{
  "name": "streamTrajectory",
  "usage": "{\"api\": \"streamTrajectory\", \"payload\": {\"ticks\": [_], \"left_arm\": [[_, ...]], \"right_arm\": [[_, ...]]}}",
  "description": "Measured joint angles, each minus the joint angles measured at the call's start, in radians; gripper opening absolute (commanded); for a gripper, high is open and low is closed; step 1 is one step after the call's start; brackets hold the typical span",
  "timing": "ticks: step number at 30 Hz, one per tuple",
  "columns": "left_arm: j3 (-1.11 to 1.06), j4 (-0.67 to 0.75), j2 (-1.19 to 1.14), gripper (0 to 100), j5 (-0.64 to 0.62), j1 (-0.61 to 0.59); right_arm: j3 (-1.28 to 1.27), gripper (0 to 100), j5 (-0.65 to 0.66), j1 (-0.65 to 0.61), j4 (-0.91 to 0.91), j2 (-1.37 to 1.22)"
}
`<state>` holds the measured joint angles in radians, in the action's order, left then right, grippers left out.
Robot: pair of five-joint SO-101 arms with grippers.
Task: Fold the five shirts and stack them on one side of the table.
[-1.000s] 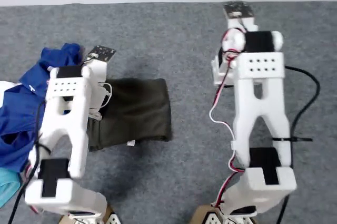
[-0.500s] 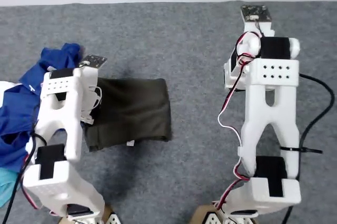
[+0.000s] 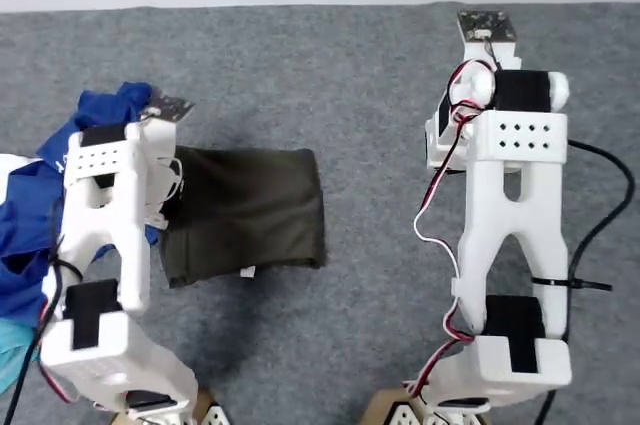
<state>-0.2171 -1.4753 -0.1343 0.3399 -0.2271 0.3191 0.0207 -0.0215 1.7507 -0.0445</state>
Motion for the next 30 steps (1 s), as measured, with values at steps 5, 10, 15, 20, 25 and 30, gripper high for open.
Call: {"api": "streamTrajectory", "payload": {"ticks": [5, 10, 15, 20, 25, 30], "left_arm": [[0.005, -0.008, 0.032, 0, -0.002, 0.057], [0.006, 0.048, -0.071, 0, -0.017, 0.066], [0.006, 0.094, -0.167, 0, -0.015, 0.058], [0.006, 0.106, -0.172, 0, -0.017, 0.038], [0.031, 0.106, -0.180, 0, -0.009, 0.006], [0.031, 0.106, -0.180, 0, 0.014, -0.009]], "right_arm": [[0.000, 1.0, 0.000, 0.000, 0.000, 0.000], [0.000, 1.0, 0.000, 0.000, 0.000, 0.000], [0.000, 1.0, 0.000, 0.000, 0.000, 0.000], [0.000, 1.0, 0.000, 0.000, 0.000, 0.000], [0.000, 1.0, 0.000, 0.000, 0.000, 0.000], [0.000, 1.0, 0.000, 0.000, 0.000, 0.000]]}}
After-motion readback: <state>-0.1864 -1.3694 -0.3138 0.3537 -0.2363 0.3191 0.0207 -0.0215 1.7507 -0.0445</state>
